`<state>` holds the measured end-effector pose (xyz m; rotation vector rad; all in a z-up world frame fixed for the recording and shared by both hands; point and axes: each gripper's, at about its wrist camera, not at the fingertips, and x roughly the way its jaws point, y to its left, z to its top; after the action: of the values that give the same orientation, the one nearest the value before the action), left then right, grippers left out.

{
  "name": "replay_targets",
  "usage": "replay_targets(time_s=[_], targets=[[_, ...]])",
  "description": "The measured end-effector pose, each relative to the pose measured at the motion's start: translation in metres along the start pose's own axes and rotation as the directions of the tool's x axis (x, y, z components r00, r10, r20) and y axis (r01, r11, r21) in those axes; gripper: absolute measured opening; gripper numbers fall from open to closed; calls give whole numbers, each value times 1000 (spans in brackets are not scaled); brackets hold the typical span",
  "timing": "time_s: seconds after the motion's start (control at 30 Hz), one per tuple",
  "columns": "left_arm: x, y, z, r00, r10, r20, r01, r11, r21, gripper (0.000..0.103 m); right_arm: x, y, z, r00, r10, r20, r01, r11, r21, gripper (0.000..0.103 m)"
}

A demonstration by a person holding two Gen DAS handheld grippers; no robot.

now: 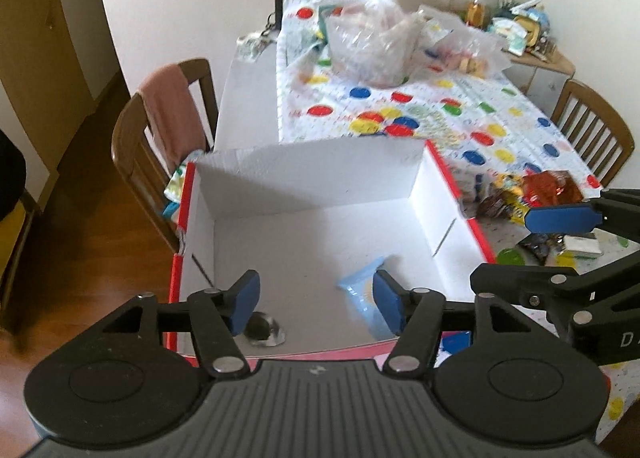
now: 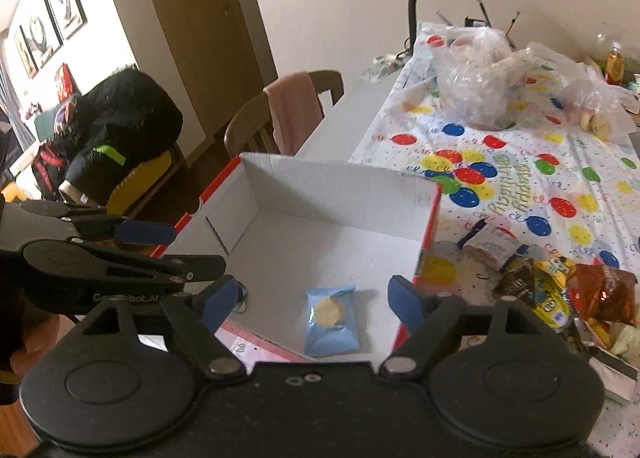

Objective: Organize snacks
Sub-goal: 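Withdraw the right gripper from the box back toward the snack pile, then grasp the silver foil bar with the right gripper while the left grasps the black sesame packet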

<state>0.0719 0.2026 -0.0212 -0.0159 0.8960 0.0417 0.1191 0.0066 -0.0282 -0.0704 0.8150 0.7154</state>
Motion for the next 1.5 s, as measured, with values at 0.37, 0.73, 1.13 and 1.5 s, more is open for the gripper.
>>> replay_targets(time_s=[0.37, 0.73, 1.13, 1.5], targets=[[-20, -40, 3, 997, -23, 77, 21, 999, 28, 72, -44, -31, -18, 997, -11, 81, 7, 999, 45, 95], [-11, -103, 5, 992, -52, 114, 51, 999, 15, 82, -80, -94, -38, 995, -48, 91, 45, 998, 38, 103], [36, -193, 12, 993, -115, 33, 114, 993, 22, 82, -93, -185, -69, 994, -103, 27, 105, 990, -93, 103], [91, -265, 16, 983, -176, -61, 185, 963, 198, 82, -59, -262, -98, 990, -58, -126, 33, 981, -190, 99]])
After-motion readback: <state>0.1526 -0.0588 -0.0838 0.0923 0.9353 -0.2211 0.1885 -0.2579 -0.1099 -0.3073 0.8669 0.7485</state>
